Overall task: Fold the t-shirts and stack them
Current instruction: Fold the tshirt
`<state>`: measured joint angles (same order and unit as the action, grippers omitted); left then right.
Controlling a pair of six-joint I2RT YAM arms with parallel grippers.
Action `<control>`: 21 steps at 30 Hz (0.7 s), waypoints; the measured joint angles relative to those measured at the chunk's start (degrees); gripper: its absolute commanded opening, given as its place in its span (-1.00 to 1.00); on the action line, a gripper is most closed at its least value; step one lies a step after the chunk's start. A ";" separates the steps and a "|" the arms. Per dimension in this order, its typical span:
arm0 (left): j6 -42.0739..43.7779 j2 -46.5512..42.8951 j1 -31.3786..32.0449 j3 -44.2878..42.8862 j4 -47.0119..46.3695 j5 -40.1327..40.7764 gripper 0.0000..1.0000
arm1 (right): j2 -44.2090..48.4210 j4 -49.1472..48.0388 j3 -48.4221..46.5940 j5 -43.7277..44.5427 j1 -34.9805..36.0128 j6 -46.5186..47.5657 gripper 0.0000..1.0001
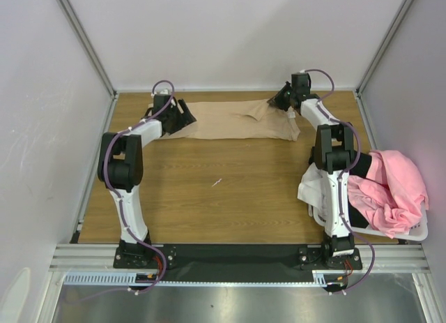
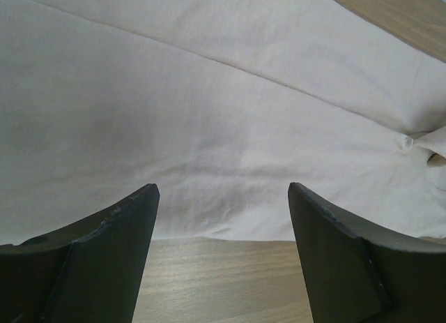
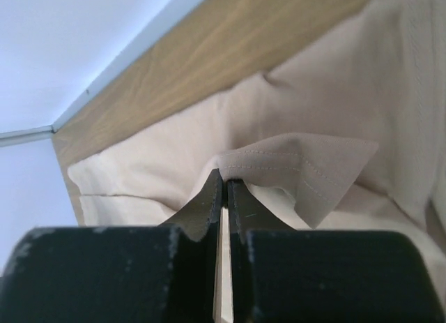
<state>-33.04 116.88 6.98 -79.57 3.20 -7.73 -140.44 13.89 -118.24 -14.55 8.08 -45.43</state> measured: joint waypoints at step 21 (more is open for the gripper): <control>-0.52 3.06 0.17 -4.79 1.05 0.02 0.62 | -8.52 2.95 -15.76 -6.23 -0.81 6.78 0.67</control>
<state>-33.56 119.94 7.16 -84.36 4.25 -7.70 -148.97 16.84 -133.99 -20.78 7.27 -38.65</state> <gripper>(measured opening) 0.810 0.801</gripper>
